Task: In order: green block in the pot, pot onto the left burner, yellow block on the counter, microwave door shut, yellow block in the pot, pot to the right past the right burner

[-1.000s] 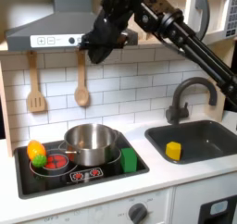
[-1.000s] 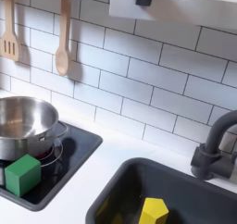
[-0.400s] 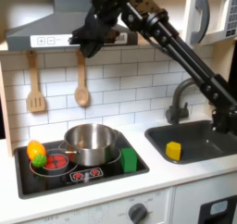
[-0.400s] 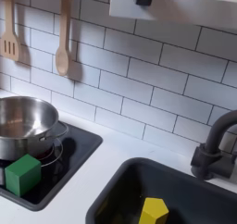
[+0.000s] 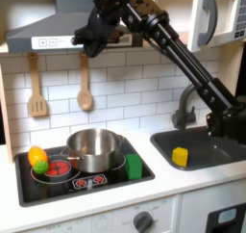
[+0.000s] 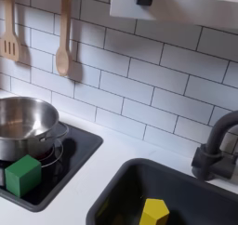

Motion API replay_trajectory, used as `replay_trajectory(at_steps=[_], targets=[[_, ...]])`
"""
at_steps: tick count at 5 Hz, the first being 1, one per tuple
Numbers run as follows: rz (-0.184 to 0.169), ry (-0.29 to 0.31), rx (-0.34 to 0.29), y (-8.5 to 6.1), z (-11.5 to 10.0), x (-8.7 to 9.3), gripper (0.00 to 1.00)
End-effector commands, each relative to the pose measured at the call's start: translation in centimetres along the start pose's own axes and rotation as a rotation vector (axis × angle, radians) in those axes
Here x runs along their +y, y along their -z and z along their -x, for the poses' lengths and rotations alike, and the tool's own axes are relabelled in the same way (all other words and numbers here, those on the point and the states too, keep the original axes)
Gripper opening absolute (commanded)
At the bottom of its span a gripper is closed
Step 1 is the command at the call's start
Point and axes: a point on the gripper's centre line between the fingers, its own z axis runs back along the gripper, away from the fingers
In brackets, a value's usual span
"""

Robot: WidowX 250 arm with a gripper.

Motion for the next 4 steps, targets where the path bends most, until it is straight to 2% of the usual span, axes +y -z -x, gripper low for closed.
replay_trajectory(at_steps=[1, 2, 4], targets=[[0.023, 0.025, -0.006, 0.0, -0.3, -1.1, 0.0], [0.03, 0.027, -0.035, -0.3, -1.4, -1.7, 0.0], [0.008, 0.017, -0.051, -0.7, -2.1, -1.0, 0.0]])
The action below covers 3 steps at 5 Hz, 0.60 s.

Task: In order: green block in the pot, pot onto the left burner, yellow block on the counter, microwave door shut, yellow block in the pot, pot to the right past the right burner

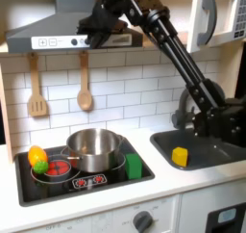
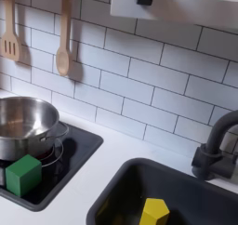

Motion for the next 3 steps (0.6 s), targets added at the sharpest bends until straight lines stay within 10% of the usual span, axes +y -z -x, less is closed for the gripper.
replay_trajectory(at_steps=[1, 3], targets=[[0.003, 0.002, -0.001, 0.1, -0.1, -0.2, 0.0], [0.003, 0.008, 0.012, 1.4, 0.1, -0.1, 0.0]])
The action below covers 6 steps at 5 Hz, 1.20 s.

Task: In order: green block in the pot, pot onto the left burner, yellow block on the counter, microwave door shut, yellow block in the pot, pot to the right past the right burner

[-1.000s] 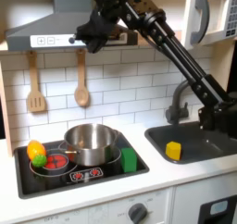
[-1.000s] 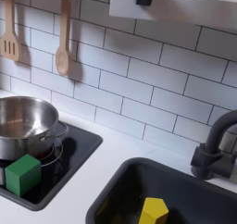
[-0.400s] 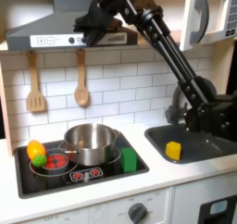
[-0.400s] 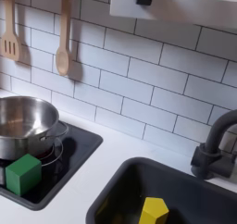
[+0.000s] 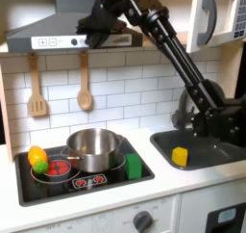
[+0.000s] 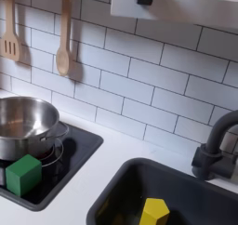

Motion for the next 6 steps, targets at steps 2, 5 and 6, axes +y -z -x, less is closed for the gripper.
replay_trajectory(at_steps=[2, 5, 6], targets=[[0.002, 0.014, -0.007, 0.4, -0.3, 0.0, 0.0], [0.048, 0.04, 0.128, -0.2, 3.2, -1.6, 0.0], [0.066, 0.062, 0.132, -1.4, 3.7, -2.7, 0.0]])
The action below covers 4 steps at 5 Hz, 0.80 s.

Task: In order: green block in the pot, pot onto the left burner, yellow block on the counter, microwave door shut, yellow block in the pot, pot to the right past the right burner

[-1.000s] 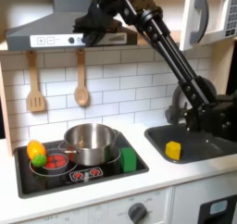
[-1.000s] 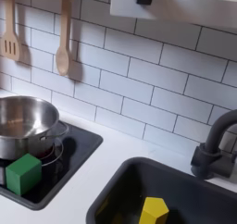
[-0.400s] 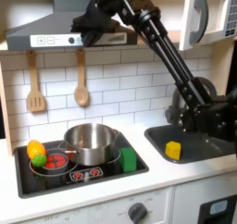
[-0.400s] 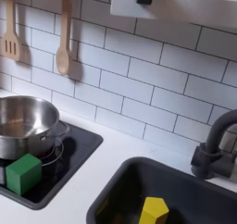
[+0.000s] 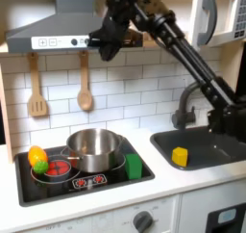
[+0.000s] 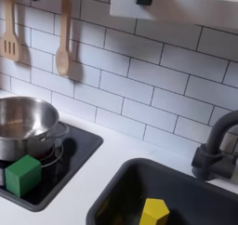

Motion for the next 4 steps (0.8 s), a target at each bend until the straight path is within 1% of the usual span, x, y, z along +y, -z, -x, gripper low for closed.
replay_trajectory(at_steps=[1, 2, 3, 4], targets=[[0.003, 0.005, 0.029, -2.7, 2.1, -0.9, 0.0], [0.014, -0.002, 0.062, -3.6, 3.9, -1.3, 0.0], [0.023, -0.005, 0.114, -4.4, 6.1, -1.8, 0.0], [0.028, 0.005, 0.161, -5.4, 8.4, -2.2, 0.0]])
